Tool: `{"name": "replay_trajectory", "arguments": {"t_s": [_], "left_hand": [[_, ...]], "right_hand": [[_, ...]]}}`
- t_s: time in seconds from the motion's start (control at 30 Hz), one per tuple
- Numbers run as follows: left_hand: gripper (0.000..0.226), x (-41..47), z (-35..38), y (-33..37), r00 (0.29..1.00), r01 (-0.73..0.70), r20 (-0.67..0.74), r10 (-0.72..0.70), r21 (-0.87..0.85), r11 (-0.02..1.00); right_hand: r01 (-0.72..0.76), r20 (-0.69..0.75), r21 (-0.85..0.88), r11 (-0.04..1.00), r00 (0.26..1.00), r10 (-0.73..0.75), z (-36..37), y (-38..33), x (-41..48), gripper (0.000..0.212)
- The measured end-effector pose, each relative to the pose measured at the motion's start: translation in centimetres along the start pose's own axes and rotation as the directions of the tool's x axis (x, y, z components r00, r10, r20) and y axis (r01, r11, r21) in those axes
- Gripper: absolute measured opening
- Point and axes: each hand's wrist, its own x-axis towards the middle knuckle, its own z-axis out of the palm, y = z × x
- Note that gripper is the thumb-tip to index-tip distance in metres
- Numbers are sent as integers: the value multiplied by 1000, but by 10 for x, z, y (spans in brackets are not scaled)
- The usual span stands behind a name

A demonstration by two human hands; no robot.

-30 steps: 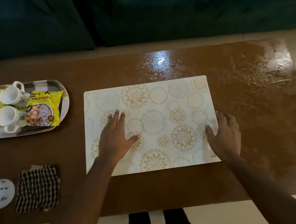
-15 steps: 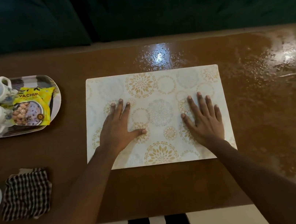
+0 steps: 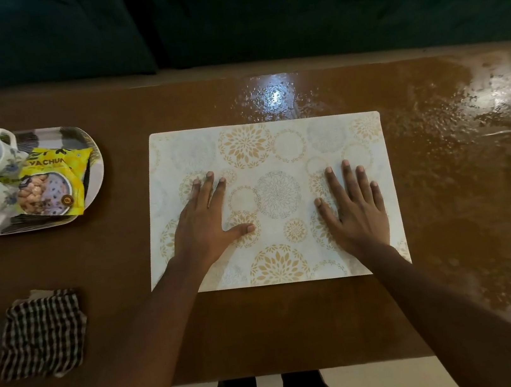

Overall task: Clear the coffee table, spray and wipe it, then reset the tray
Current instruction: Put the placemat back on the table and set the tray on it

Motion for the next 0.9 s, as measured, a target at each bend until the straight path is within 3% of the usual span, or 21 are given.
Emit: {"name": "replay_trajectory", "arguments": {"t_s": [0.47,0.7,0.9], "left_hand": [[101,2,-4,-2,997,-68,-21,68,-15,998],[77,-10,-39,-34,983,-70,-173,61,-49,996],[61,-39,-70,-96,966,23,-254,-45,-88,996]], "right_hand": [[31,11,11,999,999,-31,-5,-12,-2,68],[44,-41,165,985,998,-38,-15,-99,9,61],[86,-33,291,953,996,-80,-14,-197,30,48]]}}
